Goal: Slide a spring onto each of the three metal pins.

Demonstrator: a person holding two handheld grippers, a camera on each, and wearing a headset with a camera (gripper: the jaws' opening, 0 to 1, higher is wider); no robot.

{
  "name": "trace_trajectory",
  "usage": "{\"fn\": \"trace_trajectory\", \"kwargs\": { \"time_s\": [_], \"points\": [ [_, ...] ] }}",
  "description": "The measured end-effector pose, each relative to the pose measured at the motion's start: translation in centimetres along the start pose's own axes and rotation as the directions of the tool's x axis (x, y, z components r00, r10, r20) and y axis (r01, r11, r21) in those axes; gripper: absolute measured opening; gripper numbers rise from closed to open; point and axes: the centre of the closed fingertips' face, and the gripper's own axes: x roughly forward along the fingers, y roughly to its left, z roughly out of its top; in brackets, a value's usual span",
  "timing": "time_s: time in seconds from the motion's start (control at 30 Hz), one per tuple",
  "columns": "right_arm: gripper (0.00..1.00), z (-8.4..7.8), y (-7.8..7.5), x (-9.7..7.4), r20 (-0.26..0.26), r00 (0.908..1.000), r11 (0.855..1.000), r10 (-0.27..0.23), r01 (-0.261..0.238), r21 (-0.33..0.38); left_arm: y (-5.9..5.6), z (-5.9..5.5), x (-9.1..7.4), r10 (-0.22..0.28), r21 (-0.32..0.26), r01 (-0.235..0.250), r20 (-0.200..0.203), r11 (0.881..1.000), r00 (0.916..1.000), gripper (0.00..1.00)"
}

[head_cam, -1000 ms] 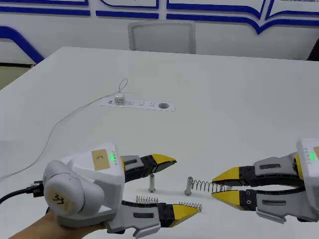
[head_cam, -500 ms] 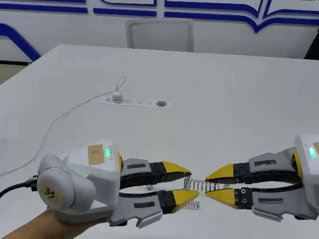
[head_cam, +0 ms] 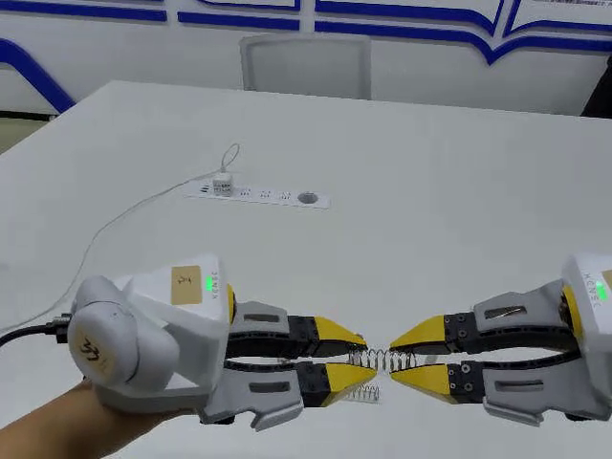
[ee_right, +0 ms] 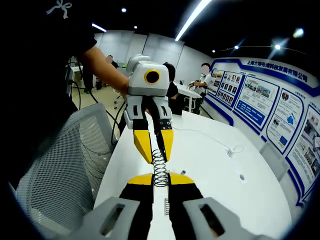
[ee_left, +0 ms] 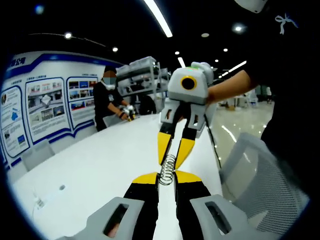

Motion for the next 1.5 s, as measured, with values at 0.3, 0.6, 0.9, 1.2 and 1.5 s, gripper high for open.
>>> {"fn": "trace_trajectory", "kwargs": {
  "time_s": [0.3,0.6,0.9,1.2,1.5],
  "points": [
    [0.12,-0.4,0.0,-0.1,-0.004,1.0000,1.000,0.004,-0.004,0.019,-0.3,-0.1,0.1,-0.021,0.021,0.021,-0.002,1.000,0.9998,0.09],
    [0.13,-0.8,0.4,0.2,-0.009,0.9992,0.997,0.040,-0.039,0.066,-0.7,0.1,0.0,-0.042,0.020,0.042,0.007,0.999,0.9991,0.09],
    [0.11,-0.5,1.0,0.2,-0.008,0.9971,0.994,0.075,-0.074,0.082,-1.2,-0.8,0.2,-0.060,0.093,0.064,-0.048,0.994,0.9971,0.09],
    [0.11,1.0,0.4,0.0,0.055,0.9962,0.988,0.068,-0.075,0.138,-0.6,-0.8,0.5,-0.024,0.060,0.026,-0.028,0.998,0.9993,0.09],
    [0.11,2.6,0.6,0.6,0.123,0.9903,0.972,0.066,-0.091,0.215,-0.6,-1.1,0.4,-0.001,0.030,0.001,-0.011,1.000,0.9999,0.09]
  ]
}}
